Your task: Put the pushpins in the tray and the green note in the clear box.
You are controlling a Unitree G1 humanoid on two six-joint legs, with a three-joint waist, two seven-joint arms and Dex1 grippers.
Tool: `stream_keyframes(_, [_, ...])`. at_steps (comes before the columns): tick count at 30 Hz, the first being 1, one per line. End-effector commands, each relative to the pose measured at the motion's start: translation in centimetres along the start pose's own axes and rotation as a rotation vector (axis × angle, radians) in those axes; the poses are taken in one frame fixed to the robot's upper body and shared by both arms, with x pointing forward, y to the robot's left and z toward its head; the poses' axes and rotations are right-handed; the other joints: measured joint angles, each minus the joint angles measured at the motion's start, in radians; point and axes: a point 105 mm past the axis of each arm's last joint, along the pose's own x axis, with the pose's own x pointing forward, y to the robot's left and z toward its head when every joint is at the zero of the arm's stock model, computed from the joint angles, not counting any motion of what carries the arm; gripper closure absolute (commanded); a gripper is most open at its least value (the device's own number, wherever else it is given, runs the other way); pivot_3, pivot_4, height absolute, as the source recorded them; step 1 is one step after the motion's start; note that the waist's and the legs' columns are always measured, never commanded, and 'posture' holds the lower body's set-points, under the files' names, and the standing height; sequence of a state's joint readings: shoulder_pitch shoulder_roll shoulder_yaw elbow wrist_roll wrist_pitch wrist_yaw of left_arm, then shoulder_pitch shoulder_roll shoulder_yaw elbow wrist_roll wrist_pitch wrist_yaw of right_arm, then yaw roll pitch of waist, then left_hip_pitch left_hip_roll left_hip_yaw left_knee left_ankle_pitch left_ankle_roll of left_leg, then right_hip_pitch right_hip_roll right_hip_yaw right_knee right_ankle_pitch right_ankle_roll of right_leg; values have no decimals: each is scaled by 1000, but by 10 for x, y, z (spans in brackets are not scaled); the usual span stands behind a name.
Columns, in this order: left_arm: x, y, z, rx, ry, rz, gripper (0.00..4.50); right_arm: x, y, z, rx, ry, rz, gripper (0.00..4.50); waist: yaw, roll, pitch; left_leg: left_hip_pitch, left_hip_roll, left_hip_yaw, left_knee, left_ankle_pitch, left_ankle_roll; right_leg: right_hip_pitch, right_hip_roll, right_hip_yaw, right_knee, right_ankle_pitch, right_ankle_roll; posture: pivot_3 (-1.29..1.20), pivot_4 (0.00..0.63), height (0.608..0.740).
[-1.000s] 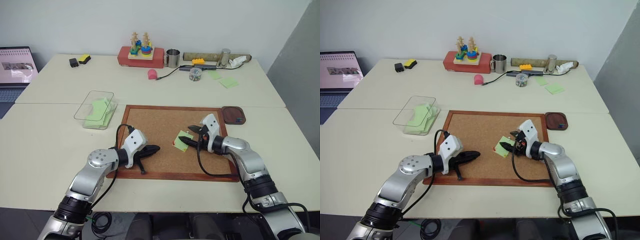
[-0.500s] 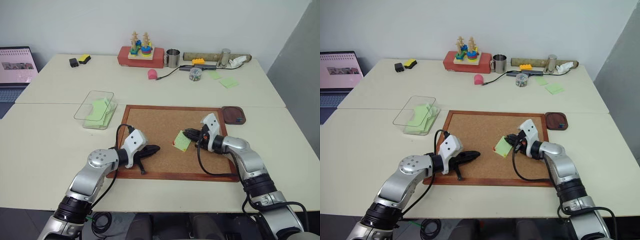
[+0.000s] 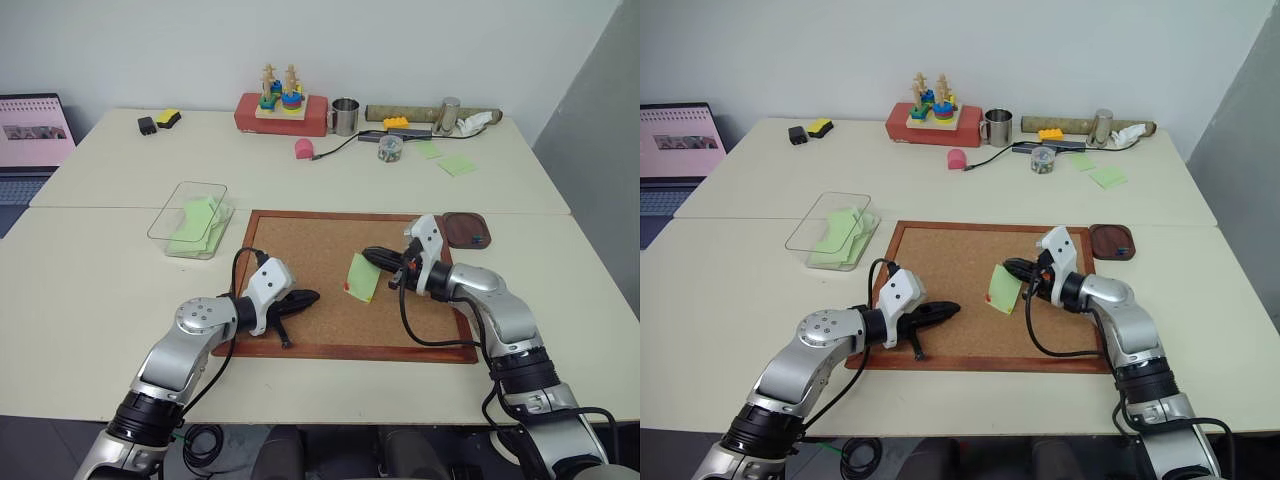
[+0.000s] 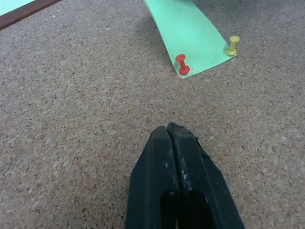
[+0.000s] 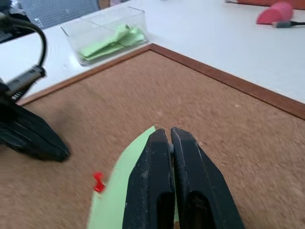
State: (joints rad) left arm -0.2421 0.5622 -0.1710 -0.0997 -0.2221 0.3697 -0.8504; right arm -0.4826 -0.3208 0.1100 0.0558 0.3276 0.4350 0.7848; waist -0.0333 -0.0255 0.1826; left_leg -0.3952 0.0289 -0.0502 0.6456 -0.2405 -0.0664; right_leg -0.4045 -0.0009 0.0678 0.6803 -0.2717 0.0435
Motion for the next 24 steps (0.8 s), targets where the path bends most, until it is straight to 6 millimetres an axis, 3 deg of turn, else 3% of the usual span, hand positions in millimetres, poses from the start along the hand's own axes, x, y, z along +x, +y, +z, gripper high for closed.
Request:
stream_keyframes(1, [2, -8, -21, -45, 88, -32, 4500, -7, -1, 25, -33, -72, -11, 4467, 0, 0, 0, 0, 0, 0, 0, 0, 0, 0, 0, 0, 0, 0, 0, 0, 150, 740])
stream_keyframes(5, [2, -8, -21, -44, 88, -37, 4500, -12, -11, 30, -40, -90, -68, 4467, 0, 0, 0, 0, 0, 0, 0, 0, 0, 0, 0, 0, 0, 0, 0, 0, 150, 740])
stream_keyframes(7, [2, -8, -20, -43, 89, -40, 4500, -19, -26, 36, -41, -115, -145, 4467, 0, 0, 0, 0, 0, 0, 0, 0, 0, 0, 0, 0, 0, 0, 0, 0, 150, 740])
stream_keyframes(12, [3, -8, -20, -43, 88, -46, 4500, -55, -95, 31, -81, -68, -521, 4467, 0, 0, 0, 0, 0, 1, 0, 0, 0, 0, 0, 0, 0, 0, 0, 0, 150, 740])
stream_keyframes(16, [5, -9, -19, -38, 84, -52, 4500, -83, -137, 24, -45, -40, -721, 4467, 0, 0, 0, 0, 0, 1, -1, 0, 0, 0, 0, 1, -1, 2, -4, 0, 150, 740])
stream_keyframes(19, [5, -9, -19, -37, 82, -53, 4500, -93, -153, 15, -51, 13, -770, 4467, 0, 0, 0, 0, 0, 2, -1, 0, 0, 0, 0, 2, -1, 3, -4, 0, 150, 740])
stream_keyframes(24, [5, -8, -19, -35, 80, -52, 4500, -92, -163, 3, 16, 32, -773, 4467, -1, 1, 0, 1, -1, 3, -1, 0, 0, 0, 0, 3, -1, 3, -4, 0, 150, 740])
